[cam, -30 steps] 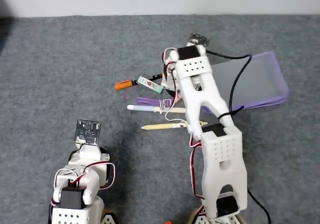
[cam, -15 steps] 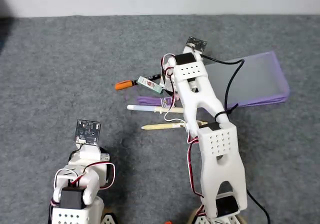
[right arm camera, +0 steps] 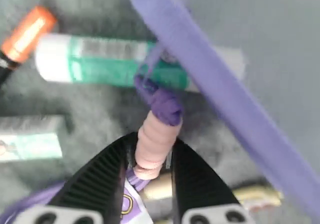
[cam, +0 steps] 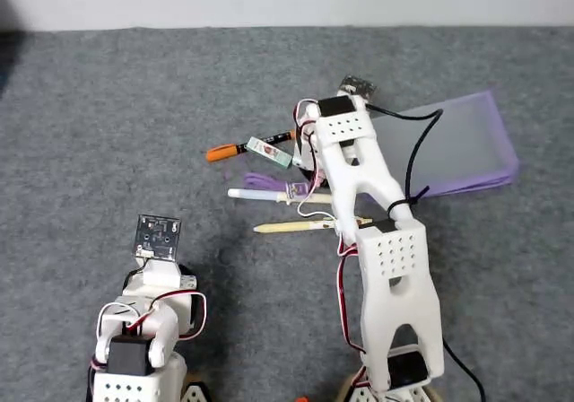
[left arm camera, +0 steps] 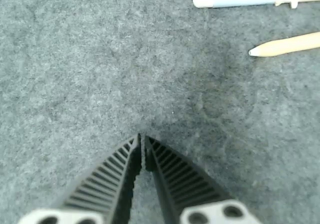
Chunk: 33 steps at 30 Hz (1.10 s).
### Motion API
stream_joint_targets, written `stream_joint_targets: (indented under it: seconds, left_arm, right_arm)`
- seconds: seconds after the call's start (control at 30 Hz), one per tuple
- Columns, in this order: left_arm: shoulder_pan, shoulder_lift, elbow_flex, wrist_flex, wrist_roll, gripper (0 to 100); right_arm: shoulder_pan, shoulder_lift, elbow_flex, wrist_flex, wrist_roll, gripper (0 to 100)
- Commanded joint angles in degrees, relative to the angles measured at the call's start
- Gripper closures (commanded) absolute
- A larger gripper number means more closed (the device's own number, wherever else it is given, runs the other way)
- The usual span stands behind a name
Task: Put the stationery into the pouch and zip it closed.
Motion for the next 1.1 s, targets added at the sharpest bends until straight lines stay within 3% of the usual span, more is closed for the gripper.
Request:
stream_joint_targets:
  seconds: [0.0,0.33,0.53,1.07]
  left_arm:
    - [-0.4,-0.8,-0.6,-0.1,0.5,99]
    - [-0.4,-0.8,-0.6,-0.1,0.5,99]
    - [-0.4,-0.8,-0.6,-0.1,0.5,99]
    - [-0.4,-0.8,-0.6,-0.1,0.5,99]
  right_arm:
    - [-0.6,-8.4,-2.3,4.1,2.5,99.0]
    - [-6.3,-24.6,-2.3,16.7,8.7,99.0]
    - [-7.5,-33.1,3.7,17.5,12.8,99.1]
    - [-8.0,-65.4,50.0,17.4,19.1,99.1]
